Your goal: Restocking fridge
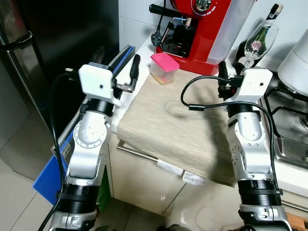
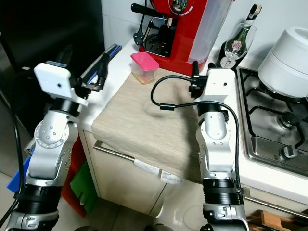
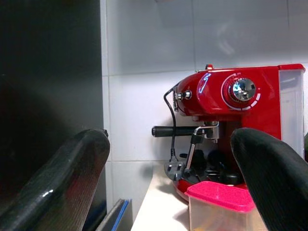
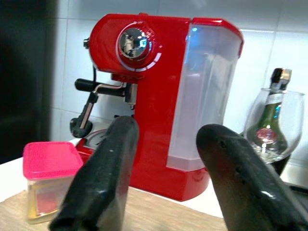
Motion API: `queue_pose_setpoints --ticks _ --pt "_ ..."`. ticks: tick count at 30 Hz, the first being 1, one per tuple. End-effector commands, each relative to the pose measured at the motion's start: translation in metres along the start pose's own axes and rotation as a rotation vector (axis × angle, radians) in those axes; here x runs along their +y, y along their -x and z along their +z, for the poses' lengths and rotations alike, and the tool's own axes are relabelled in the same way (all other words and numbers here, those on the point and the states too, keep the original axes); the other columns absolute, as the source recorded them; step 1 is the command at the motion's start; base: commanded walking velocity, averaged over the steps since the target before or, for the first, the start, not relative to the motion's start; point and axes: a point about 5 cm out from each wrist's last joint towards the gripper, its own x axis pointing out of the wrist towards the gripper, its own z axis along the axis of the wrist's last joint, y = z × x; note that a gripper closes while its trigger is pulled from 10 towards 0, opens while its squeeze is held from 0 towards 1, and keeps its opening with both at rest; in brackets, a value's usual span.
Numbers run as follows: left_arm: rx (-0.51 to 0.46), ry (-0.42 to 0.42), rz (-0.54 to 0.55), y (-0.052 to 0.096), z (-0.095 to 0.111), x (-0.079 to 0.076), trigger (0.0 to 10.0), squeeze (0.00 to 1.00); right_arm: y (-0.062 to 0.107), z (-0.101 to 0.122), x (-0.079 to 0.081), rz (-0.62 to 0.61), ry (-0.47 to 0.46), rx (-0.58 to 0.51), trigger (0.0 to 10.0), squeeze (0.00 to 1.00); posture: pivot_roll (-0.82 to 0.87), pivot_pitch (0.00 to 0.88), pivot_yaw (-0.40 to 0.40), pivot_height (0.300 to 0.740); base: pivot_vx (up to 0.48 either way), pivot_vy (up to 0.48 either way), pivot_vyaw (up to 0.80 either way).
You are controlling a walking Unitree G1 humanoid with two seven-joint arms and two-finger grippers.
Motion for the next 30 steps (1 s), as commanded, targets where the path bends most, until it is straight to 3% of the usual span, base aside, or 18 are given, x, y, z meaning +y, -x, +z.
queue_pose_setpoints --ticks 1,11,14,20,21,25,30 --pt "0.029 0.022 -0.017 -0.002 -0.004 -0.004 10.0 0.0 -0.002 -0.001 0.0 0.004 0.008 -0.001 10.0 1.0 0.0 0.0 -0.064 0.74 0.0 0.0 0.0" --pt "0.036 0.045 -0.068 -0.005 -0.006 -0.009 10.0 0.0 -0.003 -0.004 0.006 0.021 -0.004 0.0 10.0 1.0 0.0 0.0 -0.047 0.74 0.0 0.096 0.0" --pt "0.037 0.018 -0.079 -0.006 -0.006 -0.01 10.0 0.0 -0.004 -0.005 0.007 0.025 -0.006 0.004 10.0 1.0 0.01 0.0 -0.05 0.74 0.0 0.48 0.0" --pt "0.056 0.004 -0.053 -0.007 -0.008 -0.007 10.0 0.0 -0.007 -0.009 0.015 0.065 0.006 0.026 10.0 1.0 0.02 0.0 -0.06 0.74 0.0 0.0 0.0" --pt "0.06 0.004 -0.05 -0.007 -0.009 -0.007 10.0 0.0 -0.007 -0.009 0.017 0.078 0.012 0.025 10.0 0.0 0.02 0.0 -0.06 0.74 0.0 0.0 0.0" --pt "0.075 0.029 -0.05 -0.005 -0.011 -0.008 10.0 0.0 -0.007 -0.009 0.02 0.099 0.013 0.024 10.0 0.0 0.01 0.0 -0.059 0.74 0.0 0.0 0.0" --pt "0.087 0.032 -0.059 -0.004 -0.013 -0.01 10.0 0.0 -0.008 -0.008 0.019 0.09 0.011 0.029 10.0 0.0 0.0 0.0 -0.055 0.74 0.0 0.0 -0.75"
